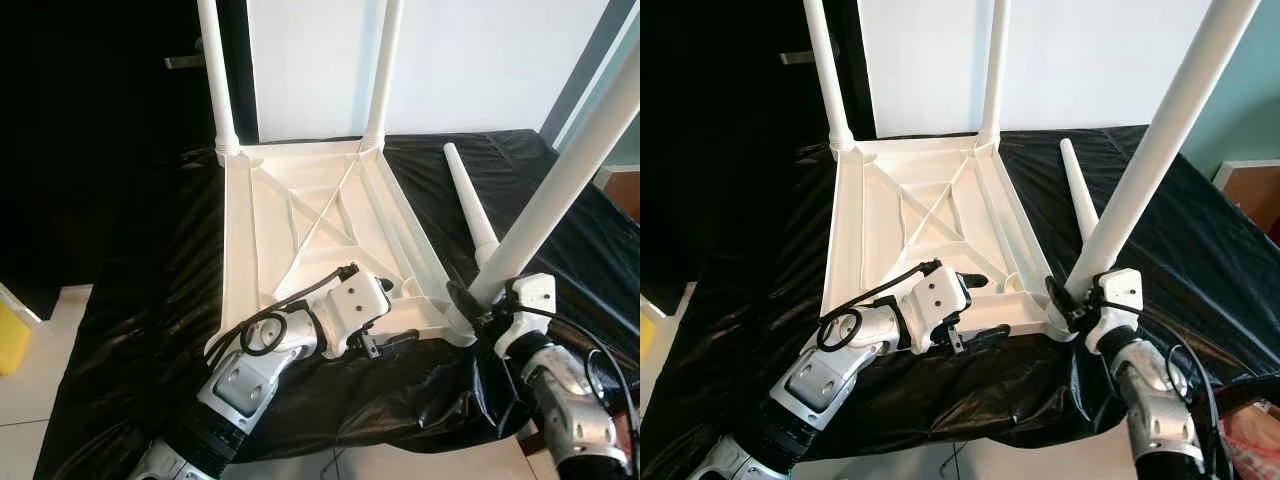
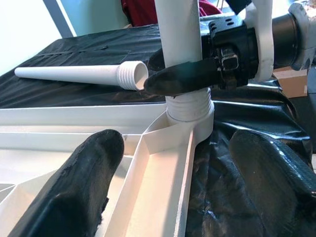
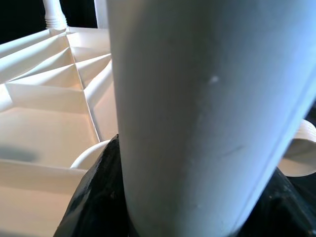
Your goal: Building children table
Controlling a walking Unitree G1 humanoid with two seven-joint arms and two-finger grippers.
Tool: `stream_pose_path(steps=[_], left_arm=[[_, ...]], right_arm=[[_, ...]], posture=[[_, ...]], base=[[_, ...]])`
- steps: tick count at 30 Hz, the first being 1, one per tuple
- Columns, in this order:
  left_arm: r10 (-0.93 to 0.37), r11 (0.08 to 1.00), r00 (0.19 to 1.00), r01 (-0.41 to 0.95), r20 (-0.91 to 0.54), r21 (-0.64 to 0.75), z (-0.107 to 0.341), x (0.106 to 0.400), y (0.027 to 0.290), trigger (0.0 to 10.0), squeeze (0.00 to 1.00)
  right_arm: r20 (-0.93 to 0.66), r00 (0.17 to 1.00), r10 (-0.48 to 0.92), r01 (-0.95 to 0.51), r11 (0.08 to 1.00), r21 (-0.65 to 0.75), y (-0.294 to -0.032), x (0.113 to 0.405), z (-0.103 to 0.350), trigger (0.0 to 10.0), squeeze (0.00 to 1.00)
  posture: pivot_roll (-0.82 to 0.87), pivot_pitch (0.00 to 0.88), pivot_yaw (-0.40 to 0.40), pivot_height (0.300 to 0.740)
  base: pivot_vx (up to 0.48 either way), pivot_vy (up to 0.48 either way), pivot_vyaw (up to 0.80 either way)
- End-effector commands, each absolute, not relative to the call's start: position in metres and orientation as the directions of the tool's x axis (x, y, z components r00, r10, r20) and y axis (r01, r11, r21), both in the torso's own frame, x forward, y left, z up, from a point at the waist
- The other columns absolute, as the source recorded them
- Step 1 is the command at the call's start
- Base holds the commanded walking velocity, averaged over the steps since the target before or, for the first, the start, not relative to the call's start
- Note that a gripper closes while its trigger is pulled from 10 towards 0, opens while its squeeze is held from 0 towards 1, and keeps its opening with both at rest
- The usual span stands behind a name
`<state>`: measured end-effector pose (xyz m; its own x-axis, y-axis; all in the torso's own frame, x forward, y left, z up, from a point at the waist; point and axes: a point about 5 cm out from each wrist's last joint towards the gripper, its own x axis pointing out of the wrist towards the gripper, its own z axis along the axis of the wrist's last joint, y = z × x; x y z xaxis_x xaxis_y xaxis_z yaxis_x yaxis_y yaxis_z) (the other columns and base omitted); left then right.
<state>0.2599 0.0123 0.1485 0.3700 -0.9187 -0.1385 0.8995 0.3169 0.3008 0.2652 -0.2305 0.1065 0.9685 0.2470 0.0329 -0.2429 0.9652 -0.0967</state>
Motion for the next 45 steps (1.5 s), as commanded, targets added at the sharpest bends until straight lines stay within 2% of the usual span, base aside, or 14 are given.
stream_pose_path(steps=[1,8,12,15,21,25,40,41,45], left_arm=[[-0.914,0.327,0.381,0.896,-0.141,0.301,0.148,0.261,0.012,10.0,0.00],[-0.914,0.328,0.381,0.897,-0.143,0.295,0.146,0.259,0.012,10.0,0.00],[-0.913,0.330,0.383,0.897,-0.143,0.294,0.146,0.258,0.012,10.0,0.00],[-0.909,0.336,0.392,0.892,-0.146,0.302,0.145,0.258,0.013,10.0,0.00],[-0.898,0.355,0.412,0.886,-0.153,0.299,0.143,0.259,0.018,10.0,0.00],[-0.889,0.379,0.434,0.875,-0.144,0.301,0.145,0.261,0.019,10.0,0.00],[-0.884,0.388,0.445,0.869,-0.144,0.308,0.146,0.263,0.020,10.0,0.00],[-0.882,0.391,0.448,0.868,-0.144,0.305,0.146,0.263,0.020,10.0,0.00],[-0.882,0.393,0.450,0.868,-0.143,0.304,0.146,0.262,0.019,10.0,0.00]], right_arm=[[-0.016,0.978,0.206,-0.207,0.975,-0.081,-0.228,0.263,0.096,10.0,0.00],[-0.015,0.998,0.065,-0.066,0.996,-0.054,-0.218,0.260,0.094,10.0,0.00],[-0.019,0.992,-0.126,0.125,0.992,-0.016,-0.208,0.259,0.094,10.0,0.00],[-0.041,0.979,-0.201,0.201,0.979,-0.017,-0.206,0.259,0.093,10.0,0.00],[-0.060,0.953,-0.296,0.298,0.954,0.040,-0.194,0.255,0.094,10.0,0.00],[-0.055,0.950,-0.308,0.311,0.949,0.059,-0.184,0.257,0.096,10.0,0.00],[-0.026,0.939,-0.342,0.343,0.939,0.037,-0.187,0.260,0.106,10.0,0.00],[-0.007,0.946,-0.324,0.324,0.946,0.033,-0.187,0.260,0.109,10.0,1.00],[0.015,0.955,-0.296,0.296,0.955,0.030,-0.190,0.260,0.113,10.0,1.00]], posture=[[-0.04,0.000,-0.037,0.740],[-0.04,0.000,-0.041,0.740],[-0.03,0.000,-0.047,0.740],[-0.02,0.000,-0.050,0.740],[-0.02,0.000,-0.057,0.740],[-0.01,0.000,-0.058,0.740],[-0.01,0.000,-0.063,0.740],[-0.01,0.000,-0.070,0.740],[-0.01,0.000,-0.075,0.740]], base=[[0.000,0.000,0.00],[0.000,0.000,0.00],[0.000,0.000,0.00],[0.000,0.000,0.00],[0.000,0.000,0.00],[0.000,0.000,0.00],[0.000,0.000,0.00],[0.000,0.000,0.00],[0.000,0.000,0.00]])
